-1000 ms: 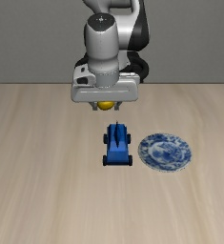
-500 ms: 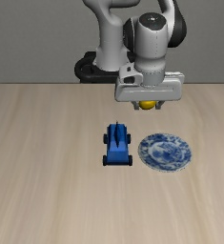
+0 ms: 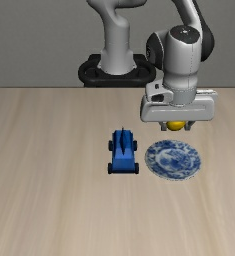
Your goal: Pick up the lemon and put it on the plate
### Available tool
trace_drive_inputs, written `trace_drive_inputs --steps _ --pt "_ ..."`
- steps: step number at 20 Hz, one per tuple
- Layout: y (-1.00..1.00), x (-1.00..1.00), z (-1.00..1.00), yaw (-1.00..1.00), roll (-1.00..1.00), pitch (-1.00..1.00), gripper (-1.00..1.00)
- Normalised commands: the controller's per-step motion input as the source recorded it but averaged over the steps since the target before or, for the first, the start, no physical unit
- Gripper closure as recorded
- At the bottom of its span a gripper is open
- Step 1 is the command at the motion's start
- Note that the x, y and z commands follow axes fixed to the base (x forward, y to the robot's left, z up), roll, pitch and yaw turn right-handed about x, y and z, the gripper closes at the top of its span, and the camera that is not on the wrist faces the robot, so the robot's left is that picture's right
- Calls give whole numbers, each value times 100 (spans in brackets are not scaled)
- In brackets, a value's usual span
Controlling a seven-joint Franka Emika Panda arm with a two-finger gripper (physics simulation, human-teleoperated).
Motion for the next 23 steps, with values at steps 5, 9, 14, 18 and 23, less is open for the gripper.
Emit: trace_drive_inputs --steps 5,9,14,18,23 --pt "0 -40 -60 0 0 0 100" --pt "0 0 -100 0 0 0 100" --pt "0 0 -20 0 0 0 -100" --pt "0 0 0 0 0 0 -100" --pt "0 0 0 0 0 0 -100"
